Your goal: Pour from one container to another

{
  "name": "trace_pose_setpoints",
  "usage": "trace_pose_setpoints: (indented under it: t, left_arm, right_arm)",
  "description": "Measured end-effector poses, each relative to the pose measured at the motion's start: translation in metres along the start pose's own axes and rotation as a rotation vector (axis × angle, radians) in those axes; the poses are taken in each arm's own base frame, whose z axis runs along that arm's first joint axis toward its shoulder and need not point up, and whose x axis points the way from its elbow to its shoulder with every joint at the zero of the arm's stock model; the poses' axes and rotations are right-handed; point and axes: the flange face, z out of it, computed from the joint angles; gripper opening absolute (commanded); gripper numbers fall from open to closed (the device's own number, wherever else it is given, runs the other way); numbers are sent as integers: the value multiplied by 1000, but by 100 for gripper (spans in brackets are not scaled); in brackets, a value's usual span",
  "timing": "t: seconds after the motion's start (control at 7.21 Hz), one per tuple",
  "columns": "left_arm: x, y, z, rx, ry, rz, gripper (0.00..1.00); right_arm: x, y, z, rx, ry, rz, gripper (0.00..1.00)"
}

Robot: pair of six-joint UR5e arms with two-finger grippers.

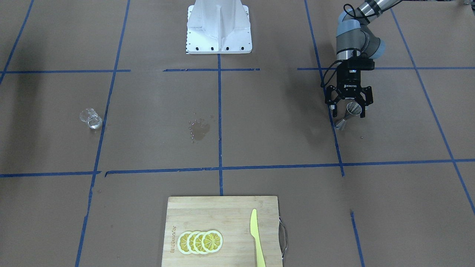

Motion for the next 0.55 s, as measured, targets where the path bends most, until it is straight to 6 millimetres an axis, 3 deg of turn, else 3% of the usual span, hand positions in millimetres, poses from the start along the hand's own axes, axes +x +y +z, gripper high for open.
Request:
trace_pose_setpoints:
  t: [0.14, 0.55]
  left_arm:
    - [2, 3, 2, 0, -1, 0, 91]
    - [0, 5, 1, -1, 4, -6, 90]
  right_arm:
    - [0, 0, 0, 1, 0, 1, 100]
    - [1, 0, -2, 4, 1, 1, 100]
